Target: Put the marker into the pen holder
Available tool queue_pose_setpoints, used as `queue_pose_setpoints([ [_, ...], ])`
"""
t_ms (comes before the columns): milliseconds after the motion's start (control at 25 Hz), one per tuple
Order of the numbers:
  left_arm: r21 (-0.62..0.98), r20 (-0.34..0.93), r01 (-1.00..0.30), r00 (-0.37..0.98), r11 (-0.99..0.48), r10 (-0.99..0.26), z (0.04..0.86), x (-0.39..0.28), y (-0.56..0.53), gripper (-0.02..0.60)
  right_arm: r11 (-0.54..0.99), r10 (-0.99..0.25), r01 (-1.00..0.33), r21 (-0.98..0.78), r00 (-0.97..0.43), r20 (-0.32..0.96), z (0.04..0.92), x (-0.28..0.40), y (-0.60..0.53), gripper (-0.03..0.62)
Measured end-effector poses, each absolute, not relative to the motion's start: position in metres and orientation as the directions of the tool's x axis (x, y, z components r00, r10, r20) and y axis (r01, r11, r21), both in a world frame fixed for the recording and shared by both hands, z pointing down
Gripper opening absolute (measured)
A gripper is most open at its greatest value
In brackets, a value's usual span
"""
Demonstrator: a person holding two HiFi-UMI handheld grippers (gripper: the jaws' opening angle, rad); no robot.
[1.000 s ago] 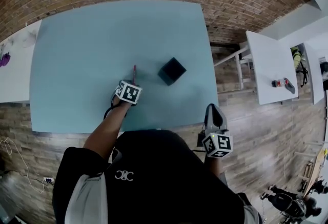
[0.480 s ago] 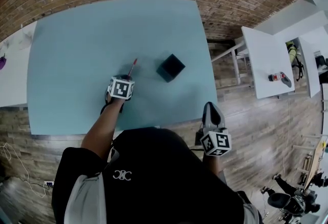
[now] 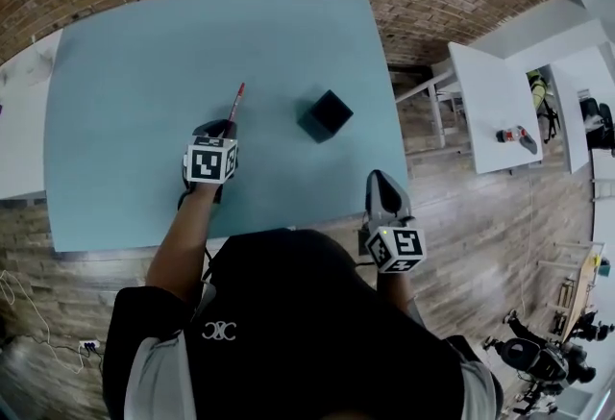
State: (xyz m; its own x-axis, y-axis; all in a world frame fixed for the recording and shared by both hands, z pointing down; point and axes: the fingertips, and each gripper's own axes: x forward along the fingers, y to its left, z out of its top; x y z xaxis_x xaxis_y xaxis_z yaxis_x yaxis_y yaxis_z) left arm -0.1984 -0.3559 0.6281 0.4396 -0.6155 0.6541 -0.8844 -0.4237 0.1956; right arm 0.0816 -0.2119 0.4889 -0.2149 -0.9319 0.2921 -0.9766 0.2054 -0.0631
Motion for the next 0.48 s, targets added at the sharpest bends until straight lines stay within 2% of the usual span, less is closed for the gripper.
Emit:
queue_pose_setpoints([
  [200, 0.248, 0.619, -0.87, 0.481, -0.426, -0.621, 0.624, -0.198, -0.35, 0.06, 0.267, -0.913, -0.963, -0.04, -0.266, 0.31, 0.488, 0.058, -0.216, 0.006],
  [480, 0.218, 0.618, -0.902, 0.424, -0.374, -0.662, 0.62, -0.197, -0.352, 0.06, 0.338, -0.901, -0.941, -0.026, -0.331, 0.28, 0.485, 0.074, -0.234, 0.006],
])
